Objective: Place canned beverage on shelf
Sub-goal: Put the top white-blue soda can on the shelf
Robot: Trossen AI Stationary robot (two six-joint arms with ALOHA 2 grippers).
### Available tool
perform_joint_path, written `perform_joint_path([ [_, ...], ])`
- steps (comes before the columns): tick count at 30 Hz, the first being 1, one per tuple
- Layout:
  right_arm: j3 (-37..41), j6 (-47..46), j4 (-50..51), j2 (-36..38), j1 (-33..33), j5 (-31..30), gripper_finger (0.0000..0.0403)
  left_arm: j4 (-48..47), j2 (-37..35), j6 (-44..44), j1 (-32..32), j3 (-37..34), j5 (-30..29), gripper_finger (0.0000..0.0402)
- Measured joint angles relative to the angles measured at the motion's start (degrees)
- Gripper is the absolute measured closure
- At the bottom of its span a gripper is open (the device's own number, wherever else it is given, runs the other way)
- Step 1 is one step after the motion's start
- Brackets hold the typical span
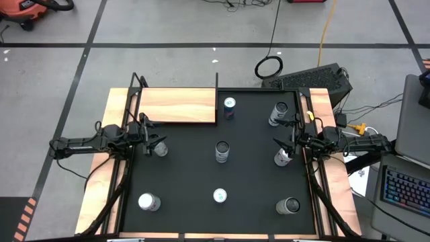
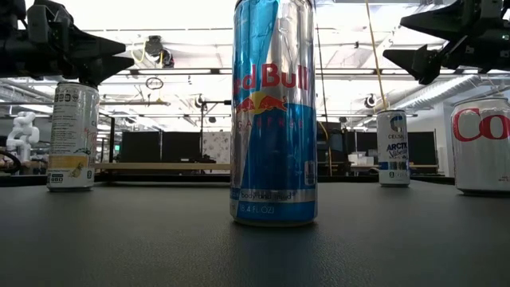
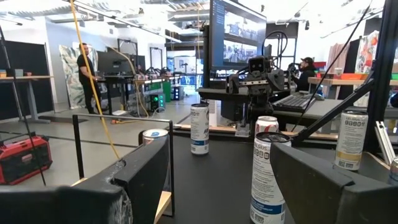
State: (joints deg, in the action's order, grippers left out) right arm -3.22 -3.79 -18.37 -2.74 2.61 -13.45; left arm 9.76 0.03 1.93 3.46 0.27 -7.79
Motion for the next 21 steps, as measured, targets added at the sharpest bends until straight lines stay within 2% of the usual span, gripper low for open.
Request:
perform_joint_path([
  [15,0.00,-0.01,0.00,0.00,0.00,0.00,0.0006,0.00,-0.02,0.00,0.02,-0.02,0.00,0.0118],
  [21,0.00,3.37,0.23,0.02,0.00,0.00,0.0006,0.00,0.00,0.00,0.01,-0.02,0.00,0.0118],
])
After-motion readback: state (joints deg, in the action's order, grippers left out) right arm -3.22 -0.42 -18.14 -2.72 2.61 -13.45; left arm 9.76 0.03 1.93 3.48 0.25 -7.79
